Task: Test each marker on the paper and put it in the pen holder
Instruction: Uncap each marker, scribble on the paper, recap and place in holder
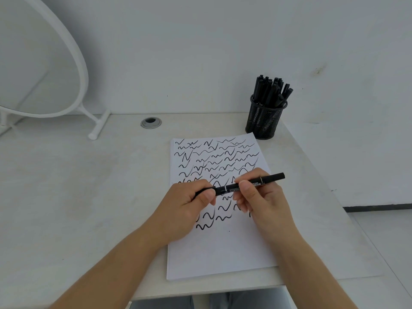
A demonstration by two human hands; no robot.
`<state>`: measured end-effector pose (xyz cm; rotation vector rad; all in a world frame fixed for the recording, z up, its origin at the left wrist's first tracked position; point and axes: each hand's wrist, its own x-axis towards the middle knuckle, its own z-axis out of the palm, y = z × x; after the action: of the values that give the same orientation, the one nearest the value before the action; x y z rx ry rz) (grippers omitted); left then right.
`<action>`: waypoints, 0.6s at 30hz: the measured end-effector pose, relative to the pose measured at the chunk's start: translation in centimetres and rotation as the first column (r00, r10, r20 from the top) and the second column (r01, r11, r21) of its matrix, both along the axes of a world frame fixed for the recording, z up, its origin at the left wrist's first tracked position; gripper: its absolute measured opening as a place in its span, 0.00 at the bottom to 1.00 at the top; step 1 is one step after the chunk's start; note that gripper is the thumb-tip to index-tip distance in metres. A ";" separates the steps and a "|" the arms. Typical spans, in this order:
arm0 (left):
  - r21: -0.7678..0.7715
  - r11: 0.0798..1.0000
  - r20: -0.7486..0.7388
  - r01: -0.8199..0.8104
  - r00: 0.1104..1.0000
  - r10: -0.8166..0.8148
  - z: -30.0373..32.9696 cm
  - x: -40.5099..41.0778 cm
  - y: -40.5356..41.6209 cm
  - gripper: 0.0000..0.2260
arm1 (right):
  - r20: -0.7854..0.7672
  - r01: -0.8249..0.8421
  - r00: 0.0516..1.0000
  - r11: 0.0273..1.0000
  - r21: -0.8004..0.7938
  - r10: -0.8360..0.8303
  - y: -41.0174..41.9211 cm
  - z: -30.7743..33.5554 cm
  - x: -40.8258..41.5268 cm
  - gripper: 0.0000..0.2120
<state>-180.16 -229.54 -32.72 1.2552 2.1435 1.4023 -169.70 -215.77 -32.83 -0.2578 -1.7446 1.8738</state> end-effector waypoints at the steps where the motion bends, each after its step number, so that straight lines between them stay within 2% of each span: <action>1: -0.005 1.000 0.001 0.008 1.000 -0.008 0.0 0.0 0.0 0.10 | -0.004 -0.006 1.000 1.000 0.004 0.006 -0.1 0.0 0.0 0.06; 3: -0.007 1.000 0.005 0.019 1.000 -0.019 -0.1 -0.1 -0.1 0.10 | -0.010 -0.014 1.000 1.000 0.006 0.014 -0.1 0.1 0.1 0.04; 6: -0.011 1.000 0.013 0.013 1.000 -0.013 0.0 -0.2 0.0 0.10 | 0.002 0.013 1.000 1.000 0.009 -0.013 -0.2 0.2 -0.1 0.08; 8: -0.028 1.000 -0.031 0.006 0.999 -0.007 0.0 -0.3 -0.1 0.09 | 0.036 0.043 0.998 0.999 0.011 -0.043 -0.3 0.2 -0.2 0.09; 11: -0.043 0.999 -0.141 -0.030 0.990 0.024 0.0 -0.4 -0.1 0.06 | 0.111 0.114 0.987 0.993 0.031 -0.117 -0.3 0.3 -0.3 0.07; 14: 0.015 0.993 -0.113 -0.119 0.986 0.120 -0.1 -0.8 -0.4 0.05 | 0.129 0.260 0.958 0.965 -0.016 -0.256 0.0 0.6 -0.2 0.05; 16: 0.053 0.984 -0.049 -0.170 0.984 0.172 0.1 -1.3 -0.6 0.08 | 0.086 0.400 0.906 0.906 0.142 -0.414 0.7 0.8 0.3 0.11; 18: 0.051 0.982 0.005 -0.181 0.983 0.181 0.6 -1.6 -0.6 0.10 | -0.051 0.450 0.876 0.773 0.447 -0.480 1.4 1.6 0.7 0.13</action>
<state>-181.78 -230.14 -32.16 1.0995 2.2846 1.5375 -168.96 -214.37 -31.23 -0.5229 -1.8850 1.0848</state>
